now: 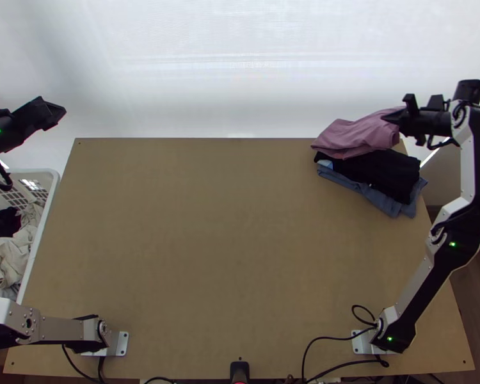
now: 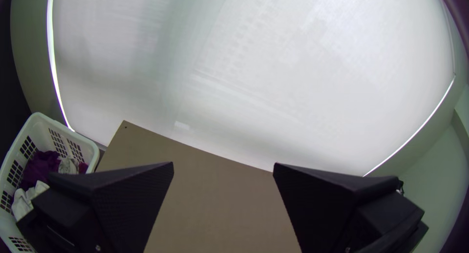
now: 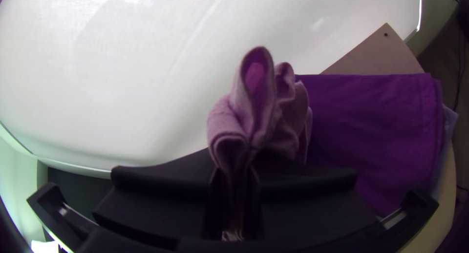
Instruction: Fold the t-shirt
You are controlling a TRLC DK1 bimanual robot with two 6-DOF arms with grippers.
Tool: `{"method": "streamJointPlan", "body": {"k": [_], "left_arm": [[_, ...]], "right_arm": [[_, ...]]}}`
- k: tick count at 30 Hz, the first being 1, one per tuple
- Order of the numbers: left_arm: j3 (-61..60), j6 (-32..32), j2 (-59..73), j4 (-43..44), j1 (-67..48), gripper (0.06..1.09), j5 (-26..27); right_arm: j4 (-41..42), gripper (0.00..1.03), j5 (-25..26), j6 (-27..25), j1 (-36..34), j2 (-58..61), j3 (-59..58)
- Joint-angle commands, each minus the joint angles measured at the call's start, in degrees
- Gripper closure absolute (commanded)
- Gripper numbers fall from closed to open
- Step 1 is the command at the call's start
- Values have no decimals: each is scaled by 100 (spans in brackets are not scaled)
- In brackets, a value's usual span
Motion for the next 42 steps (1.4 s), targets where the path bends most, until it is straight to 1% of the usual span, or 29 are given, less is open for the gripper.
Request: {"method": "streamJointPlan", "body": {"k": [1,2,4,8,10,11,14,15,16,17,18,20,22,24,25,27,28,30,33,35,36,38,40,42], "left_arm": [[-27,55,39,12,-35,9,11],[-27,55,57,21,-35,9,11],[-27,37,75,29,-79,9,11],[-27,28,119,73,-140,9,11],[-27,28,145,109,-158,10,20],[-27,28,154,117,-176,10,11],[-27,19,162,135,-193,9,11],[-27,19,171,144,-193,9,11],[-27,19,180,153,-193,9,11],[-27,19,189,161,-202,9,11],[-27,19,189,170,-202,9,11],[-18,19,189,179,-202,9,11],[0,19,180,179,-202,9,11],[44,2,162,179,-193,9,20],[88,-16,145,179,-193,10,11],[167,-60,127,188,-176,9,11],[202,-69,110,223,-149,10,2],[184,-33,-5,390,-88,10,-59],[88,37,-207,733,-97,10,-455],[-9,81,-312,864,-97,9,-657],[-88,81,-382,926,-88,10,-692],[-378,107,-585,1181,-88,10,-920],[-923,230,-945,1717,-97,9,-1123],[-1635,336,-1411,2411,-97,10,-1272]], "right_arm": [[-200,100,105,-380,-235,54,-121],[-288,100,210,-476,-288,62,-129],[-525,100,395,-854,-376,62,-182],[-745,100,720,-1241,-578,62,-349],[-745,100,887,-1338,-692,62,-437],[-745,95,984,-1355,-745,62,-472],[-745,69,1203,-1434,-877,71,-542],[-745,57,1353,-1505,-912,71,-578],[-745,38,1608,-1619,-938,54,-630],[-745,11,1898,-1698,-965,27,-674],[-674,3,2249,-1707,-991,-8,-727],[-446,3,2900,-1663,-1079,-87,-815],[-217,3,3269,-1654,-1211,-272,-991],[538,3,3902,-1628,-1299,-694,-1500],[943,3,4007,-1636,-1316,-975,-1808],[1857,3,4165,-1759,-1290,-1546,-2397],[2244,3,4165,-1847,-1202,-1871,-2661],[2876,3,4174,-2190,-1000,-2460,-3100],[3667,3,4165,-2577,-595,-3304,-3619],[3685,4,4165,-2858,-270,-3779,-3759],[3667,4,4165,-2876,-174,-4007,-3786],[3492,4,4165,-3008,134,-4446,-3794],[3456,4,4156,-3016,310,-4816,-3750],[3518,4,4156,-3245,521,-5185,-3786]]}}
